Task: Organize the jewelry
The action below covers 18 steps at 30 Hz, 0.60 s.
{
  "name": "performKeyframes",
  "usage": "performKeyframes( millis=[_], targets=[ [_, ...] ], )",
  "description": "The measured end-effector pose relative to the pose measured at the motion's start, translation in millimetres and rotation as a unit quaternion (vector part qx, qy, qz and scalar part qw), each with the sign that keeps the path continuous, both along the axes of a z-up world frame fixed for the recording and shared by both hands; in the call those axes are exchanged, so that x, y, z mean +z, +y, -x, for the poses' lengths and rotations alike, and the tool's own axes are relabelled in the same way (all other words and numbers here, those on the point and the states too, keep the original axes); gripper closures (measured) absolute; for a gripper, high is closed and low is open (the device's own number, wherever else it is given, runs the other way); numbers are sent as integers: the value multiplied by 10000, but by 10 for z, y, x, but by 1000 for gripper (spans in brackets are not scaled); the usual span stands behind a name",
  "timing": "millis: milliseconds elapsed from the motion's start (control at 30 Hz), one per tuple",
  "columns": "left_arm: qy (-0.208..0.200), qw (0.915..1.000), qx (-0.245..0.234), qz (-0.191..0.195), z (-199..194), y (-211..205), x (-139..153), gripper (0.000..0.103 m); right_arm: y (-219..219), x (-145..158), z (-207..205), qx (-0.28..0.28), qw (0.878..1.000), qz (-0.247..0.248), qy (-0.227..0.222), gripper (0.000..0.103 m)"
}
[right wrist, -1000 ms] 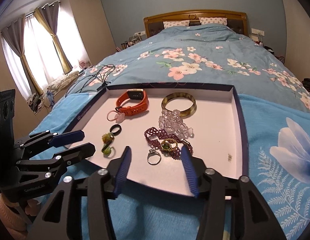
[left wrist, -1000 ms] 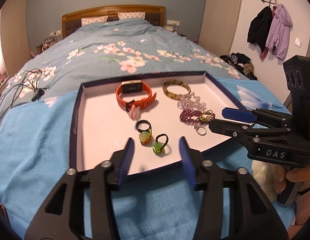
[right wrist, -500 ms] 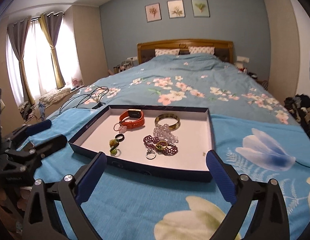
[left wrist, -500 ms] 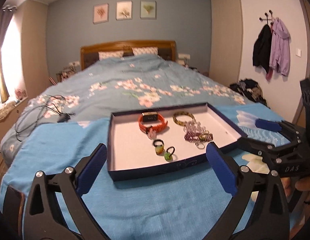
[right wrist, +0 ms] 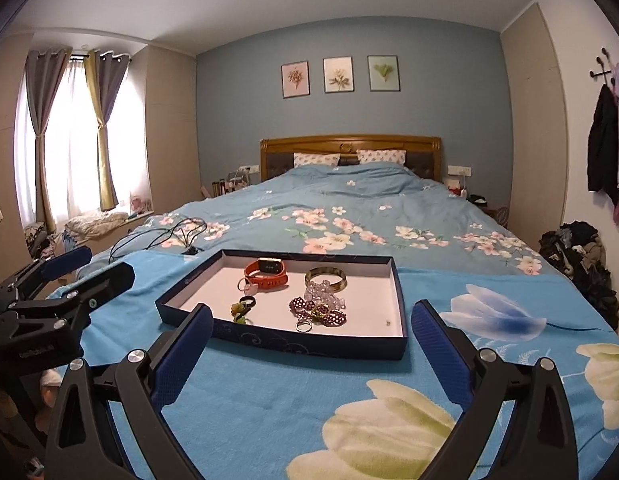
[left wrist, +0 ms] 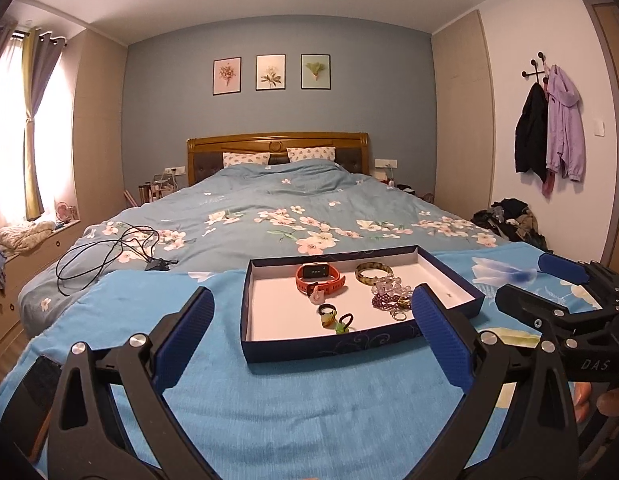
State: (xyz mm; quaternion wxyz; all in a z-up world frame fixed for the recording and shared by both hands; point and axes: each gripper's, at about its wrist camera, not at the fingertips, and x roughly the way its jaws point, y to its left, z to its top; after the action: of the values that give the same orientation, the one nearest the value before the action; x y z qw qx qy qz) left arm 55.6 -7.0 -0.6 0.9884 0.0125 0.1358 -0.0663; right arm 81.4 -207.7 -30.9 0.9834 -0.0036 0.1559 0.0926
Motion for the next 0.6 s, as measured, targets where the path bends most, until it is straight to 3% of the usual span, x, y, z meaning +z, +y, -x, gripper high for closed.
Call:
performKeyframes(
  millis=[600],
  targets=[
    [-289,9993,149,173,379,82,61,6,60,50,242,-248,9989,62,-390,7]
  ],
)
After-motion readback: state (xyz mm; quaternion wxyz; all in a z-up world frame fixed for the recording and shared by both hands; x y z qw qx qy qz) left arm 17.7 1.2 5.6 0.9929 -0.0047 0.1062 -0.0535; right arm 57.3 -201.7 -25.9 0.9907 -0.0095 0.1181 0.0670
